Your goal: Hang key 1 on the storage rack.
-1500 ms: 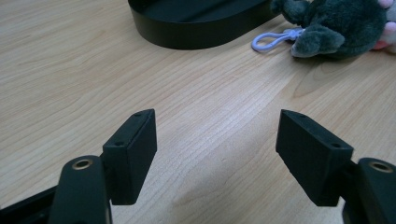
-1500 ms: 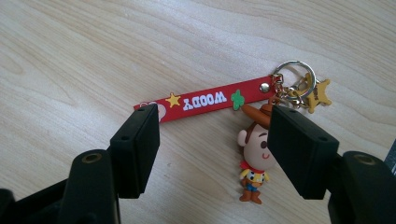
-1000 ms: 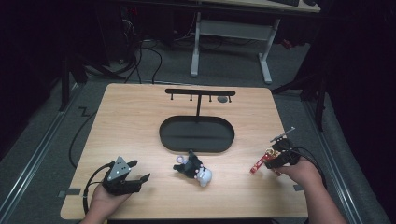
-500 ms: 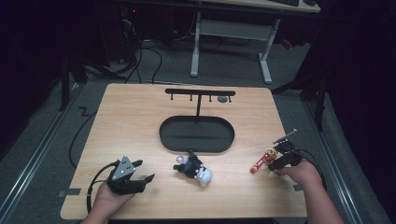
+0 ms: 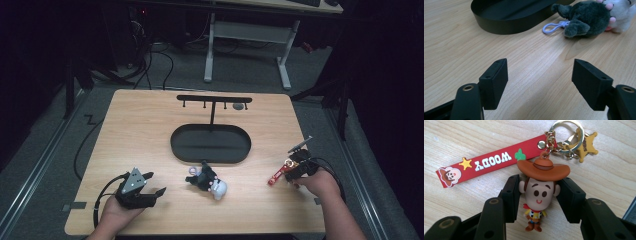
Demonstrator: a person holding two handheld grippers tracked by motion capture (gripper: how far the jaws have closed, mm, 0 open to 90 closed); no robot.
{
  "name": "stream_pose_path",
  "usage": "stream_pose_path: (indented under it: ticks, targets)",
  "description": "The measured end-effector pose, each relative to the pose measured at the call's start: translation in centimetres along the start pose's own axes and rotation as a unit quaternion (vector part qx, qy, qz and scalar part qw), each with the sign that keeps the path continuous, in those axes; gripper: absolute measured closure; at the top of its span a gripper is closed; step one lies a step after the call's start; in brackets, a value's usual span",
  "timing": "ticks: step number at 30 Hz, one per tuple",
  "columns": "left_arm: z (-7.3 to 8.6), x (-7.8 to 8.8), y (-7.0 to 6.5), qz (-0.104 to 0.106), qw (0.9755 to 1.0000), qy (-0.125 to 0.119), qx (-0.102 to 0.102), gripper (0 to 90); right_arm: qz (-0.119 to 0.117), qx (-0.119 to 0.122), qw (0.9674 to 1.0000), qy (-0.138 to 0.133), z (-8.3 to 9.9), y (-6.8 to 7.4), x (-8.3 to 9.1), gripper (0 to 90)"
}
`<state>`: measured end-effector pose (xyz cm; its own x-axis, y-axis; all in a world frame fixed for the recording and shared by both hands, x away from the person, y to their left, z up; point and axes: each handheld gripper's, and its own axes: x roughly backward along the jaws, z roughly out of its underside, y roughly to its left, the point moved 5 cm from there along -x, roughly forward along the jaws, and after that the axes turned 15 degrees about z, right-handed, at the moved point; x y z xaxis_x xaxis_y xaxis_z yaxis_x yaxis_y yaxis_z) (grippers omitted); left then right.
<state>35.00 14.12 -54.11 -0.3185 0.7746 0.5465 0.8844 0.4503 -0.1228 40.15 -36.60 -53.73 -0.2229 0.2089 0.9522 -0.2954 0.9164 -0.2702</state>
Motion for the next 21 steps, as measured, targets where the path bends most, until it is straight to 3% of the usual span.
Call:
stream_pose_path:
  ticks: [4, 14, 18, 21]
  targets:
    - [0.0, -0.1, 0.0, 0.000, 1.0000, 0.001, 0.000, 29.5, -0.003, 0.003, 1.0000, 0.004, 0.0, 0.1, 0.1, 55.5]
    - [0.1, -0.3, 0.0, 0.002, 1.0000, 0.006, -0.002, 29.5, -0.003, 0.005, 0.9998, -0.021, -0.7, -0.3, 4.3, 55.7]
    - [0.1, -0.4, -0.1, 0.004, 1.0000, 0.007, -0.004, 29.5, -0.010, 0.005, 0.9991, -0.041, -1.1, -0.3, 6.7, 55.6]
    - [0.1, -0.4, -0.1, 0.004, 1.0000, 0.007, -0.004, 29.5, -0.009, 0.010, 0.9990, -0.043, -1.3, -0.2, 7.5, 55.7]
